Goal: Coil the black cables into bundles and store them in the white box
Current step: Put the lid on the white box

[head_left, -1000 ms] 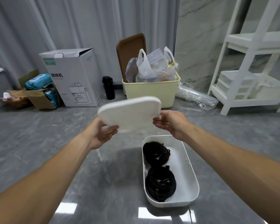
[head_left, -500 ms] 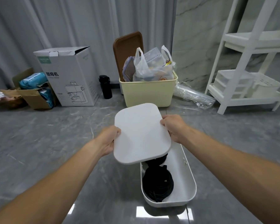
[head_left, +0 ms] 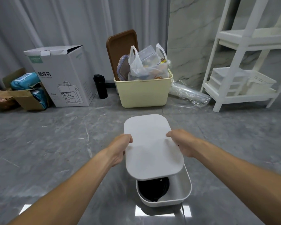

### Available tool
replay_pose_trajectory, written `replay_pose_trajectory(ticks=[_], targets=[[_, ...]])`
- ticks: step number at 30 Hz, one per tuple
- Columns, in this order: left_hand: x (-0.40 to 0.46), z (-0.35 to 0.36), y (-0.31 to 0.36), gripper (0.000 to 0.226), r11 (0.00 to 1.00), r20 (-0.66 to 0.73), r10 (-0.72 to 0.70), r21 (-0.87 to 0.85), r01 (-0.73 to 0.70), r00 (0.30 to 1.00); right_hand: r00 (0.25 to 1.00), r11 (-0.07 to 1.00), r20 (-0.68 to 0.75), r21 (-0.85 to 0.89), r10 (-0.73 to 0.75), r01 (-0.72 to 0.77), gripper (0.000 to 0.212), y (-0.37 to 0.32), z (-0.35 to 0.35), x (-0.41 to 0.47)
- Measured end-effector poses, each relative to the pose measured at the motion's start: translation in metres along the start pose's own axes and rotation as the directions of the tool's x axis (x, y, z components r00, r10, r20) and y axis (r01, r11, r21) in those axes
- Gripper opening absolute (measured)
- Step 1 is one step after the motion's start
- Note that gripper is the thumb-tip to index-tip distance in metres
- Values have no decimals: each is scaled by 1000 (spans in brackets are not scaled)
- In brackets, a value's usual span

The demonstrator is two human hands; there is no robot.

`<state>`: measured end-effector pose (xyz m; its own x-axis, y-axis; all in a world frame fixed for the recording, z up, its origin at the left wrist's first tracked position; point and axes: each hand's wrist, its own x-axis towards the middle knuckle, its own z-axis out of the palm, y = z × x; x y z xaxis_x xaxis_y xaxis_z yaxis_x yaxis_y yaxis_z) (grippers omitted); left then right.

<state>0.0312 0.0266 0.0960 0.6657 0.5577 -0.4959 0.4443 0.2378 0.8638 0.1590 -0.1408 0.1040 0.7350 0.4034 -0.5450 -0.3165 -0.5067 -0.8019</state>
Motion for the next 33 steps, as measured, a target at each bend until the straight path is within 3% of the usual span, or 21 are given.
replay_pose_trajectory(ticks=[6, 11, 20, 33], targets=[[0, 15, -22, 9, 990, 13, -60, 128, 58, 998, 995, 997, 76, 28, 63, -66, 36, 18, -12, 1], [-2, 22, -33, 11, 986, 57, -100, 135, 92, 993, 994, 994, 48, 22, 101, -102, 49, 31, -14, 7], [-2, 23, -46, 13, 984, 122, -148, 122, 133, 981, 986, 985, 110, 97, 129, -139, 42, 48, -20, -6], [-3, 21, -49, 20, 977, 132, -152, 173, 128, 980, 981, 985, 98, 27, 167, -170, 38, 57, -17, -6]])
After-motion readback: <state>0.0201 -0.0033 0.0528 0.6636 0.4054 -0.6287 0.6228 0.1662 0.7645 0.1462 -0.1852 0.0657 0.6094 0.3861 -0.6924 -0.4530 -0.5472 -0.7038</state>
